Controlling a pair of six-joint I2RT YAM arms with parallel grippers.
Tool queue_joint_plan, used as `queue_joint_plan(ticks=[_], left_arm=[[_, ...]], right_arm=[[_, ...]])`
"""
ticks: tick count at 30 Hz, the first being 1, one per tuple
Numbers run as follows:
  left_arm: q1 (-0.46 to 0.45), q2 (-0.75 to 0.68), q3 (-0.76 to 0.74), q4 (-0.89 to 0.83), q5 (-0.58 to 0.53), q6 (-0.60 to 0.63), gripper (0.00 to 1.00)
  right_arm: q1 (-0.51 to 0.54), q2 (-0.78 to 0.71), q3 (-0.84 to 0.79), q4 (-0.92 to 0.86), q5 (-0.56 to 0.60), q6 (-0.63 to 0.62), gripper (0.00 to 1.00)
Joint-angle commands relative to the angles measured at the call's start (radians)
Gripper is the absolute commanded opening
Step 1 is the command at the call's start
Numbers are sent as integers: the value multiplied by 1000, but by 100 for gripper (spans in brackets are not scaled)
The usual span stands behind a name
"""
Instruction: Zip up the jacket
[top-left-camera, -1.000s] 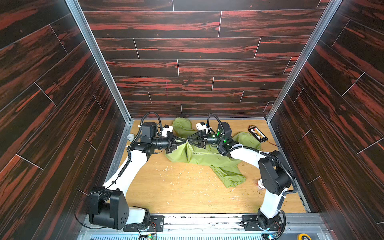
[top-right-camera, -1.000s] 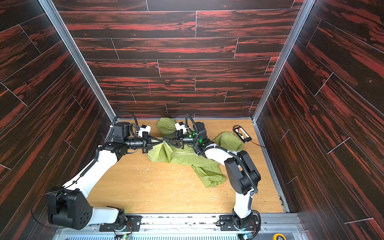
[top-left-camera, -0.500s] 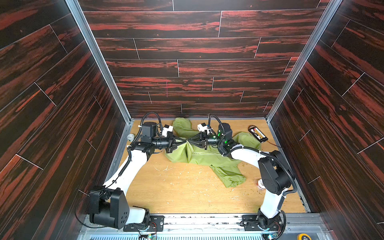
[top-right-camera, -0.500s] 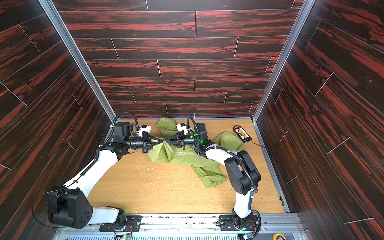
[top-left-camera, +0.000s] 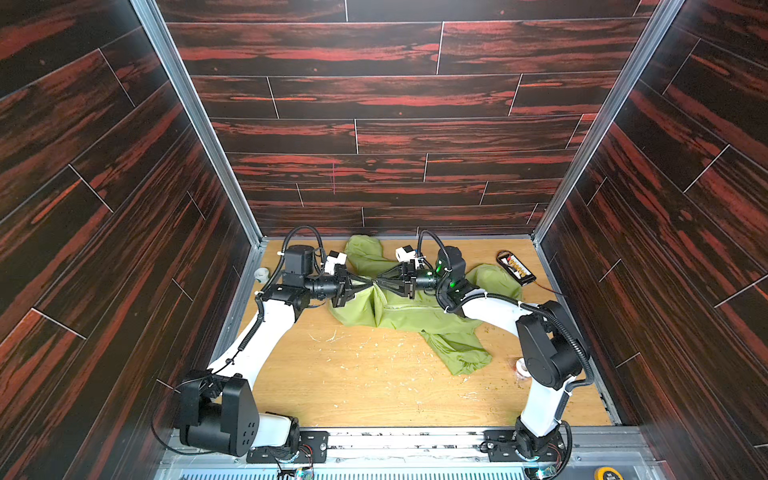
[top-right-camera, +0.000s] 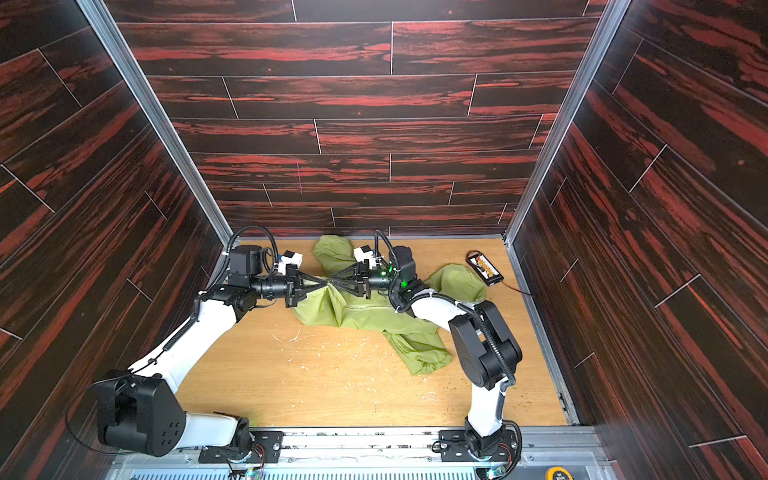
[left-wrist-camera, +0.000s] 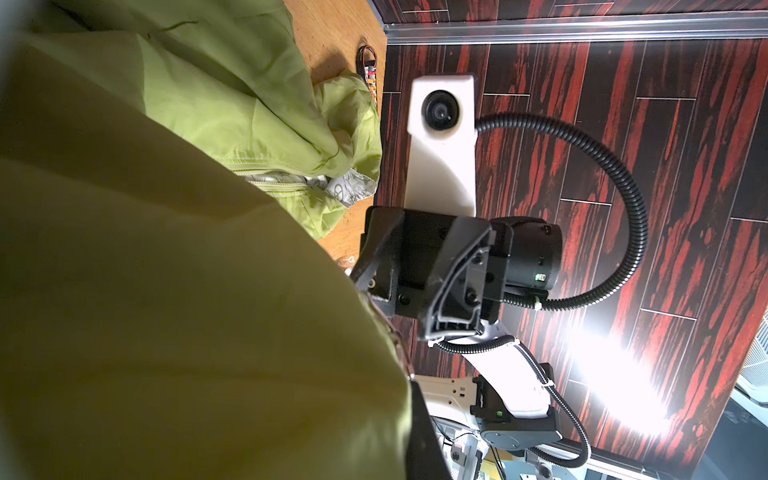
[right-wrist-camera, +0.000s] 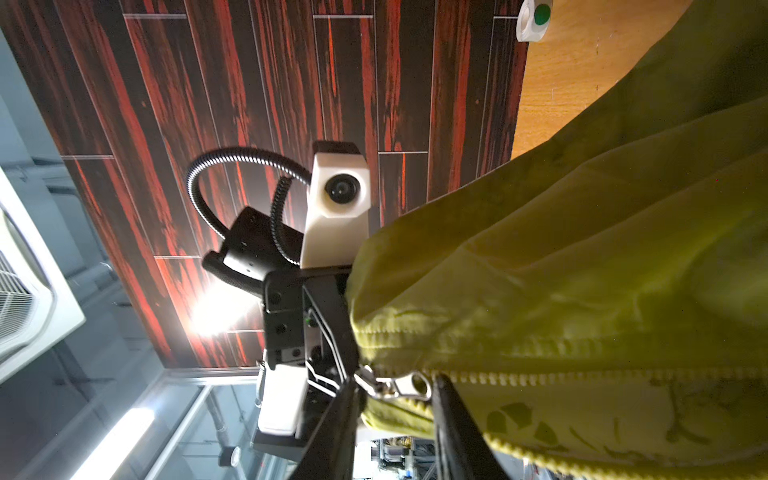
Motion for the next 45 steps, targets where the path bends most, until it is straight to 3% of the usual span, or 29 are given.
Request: queue_joint_plan(ticks=[1,26,45], left_arm=[[-1,-13,2,25,23,1,0],[-1,-21,18,29,26,-15,0],[-2,-28,10,31,23,-17,0]], right_arm=[[0,-11,2,30,2,16,38],[19,67,48,113,-10,72,41],[18,42,17,134,3,79,19]])
